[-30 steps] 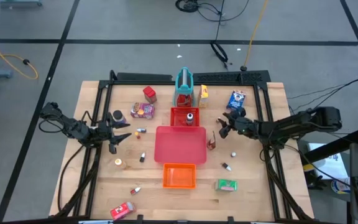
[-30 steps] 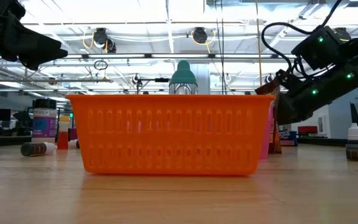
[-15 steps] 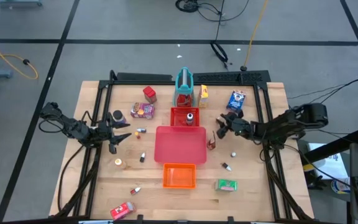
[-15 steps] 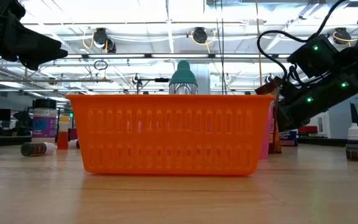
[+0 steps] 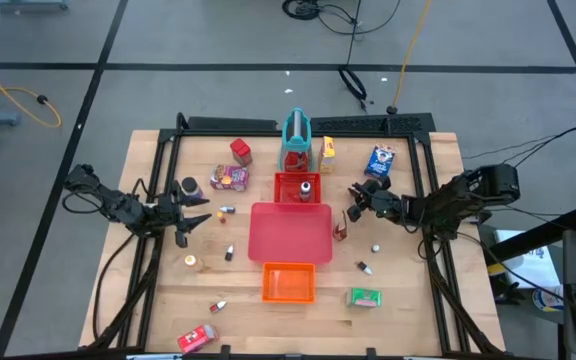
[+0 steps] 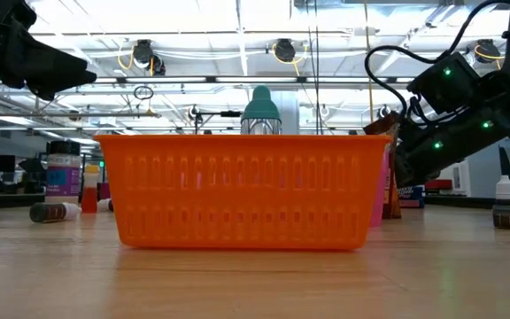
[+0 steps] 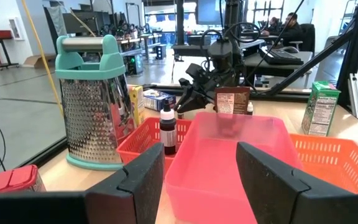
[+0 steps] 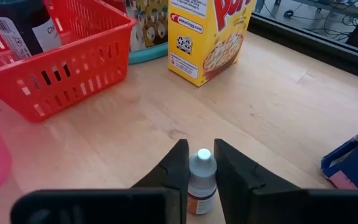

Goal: Pick & Place Kitchen Items
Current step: Put the small orange food coloring bottle into the red bin

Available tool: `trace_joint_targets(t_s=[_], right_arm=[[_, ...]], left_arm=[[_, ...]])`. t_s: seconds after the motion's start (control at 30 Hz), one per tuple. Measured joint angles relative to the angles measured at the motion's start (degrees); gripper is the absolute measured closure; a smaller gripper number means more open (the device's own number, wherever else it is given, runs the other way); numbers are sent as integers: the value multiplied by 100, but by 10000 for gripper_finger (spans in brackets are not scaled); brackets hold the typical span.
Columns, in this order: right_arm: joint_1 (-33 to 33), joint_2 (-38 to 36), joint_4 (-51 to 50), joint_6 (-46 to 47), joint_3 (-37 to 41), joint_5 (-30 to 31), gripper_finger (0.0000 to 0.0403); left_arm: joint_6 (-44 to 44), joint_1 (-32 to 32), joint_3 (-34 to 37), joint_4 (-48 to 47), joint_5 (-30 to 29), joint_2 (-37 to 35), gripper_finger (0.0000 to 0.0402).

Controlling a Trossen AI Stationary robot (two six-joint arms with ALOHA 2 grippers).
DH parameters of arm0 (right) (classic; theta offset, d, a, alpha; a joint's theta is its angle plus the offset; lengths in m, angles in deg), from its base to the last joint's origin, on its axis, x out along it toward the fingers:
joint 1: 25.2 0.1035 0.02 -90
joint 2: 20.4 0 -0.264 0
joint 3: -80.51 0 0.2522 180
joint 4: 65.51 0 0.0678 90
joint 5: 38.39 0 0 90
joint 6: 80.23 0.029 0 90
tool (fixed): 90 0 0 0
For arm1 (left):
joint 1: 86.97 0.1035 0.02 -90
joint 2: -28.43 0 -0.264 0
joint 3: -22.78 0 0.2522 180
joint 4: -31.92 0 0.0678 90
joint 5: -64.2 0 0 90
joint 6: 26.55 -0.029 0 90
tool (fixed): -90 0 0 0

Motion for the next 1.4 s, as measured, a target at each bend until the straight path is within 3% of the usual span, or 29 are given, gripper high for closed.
trace_joint_targets(t_s=[0.27, 0.47, 0.67, 0.9, 1.4], right_arm=[[0, -101, 178, -85, 2, -51, 358], [0, -572, 288, -305, -14, -256, 358], [0, -948, -125, -587, -452, -503, 358], [-2, -949, -752, -1012, -1281, -797, 358], [-4, -766, -765, -1353, -1792, -1103, 358]], left_arm=[[0, -1, -2, 0, 0, 1, 201], [-2, 0, 0, 2, 0, -1, 201], [-2, 1, 0, 4, 0, 1, 201], [-2, 1, 0, 2, 0, 0, 201], [-7, 1, 0, -23, -3, -1, 201]])
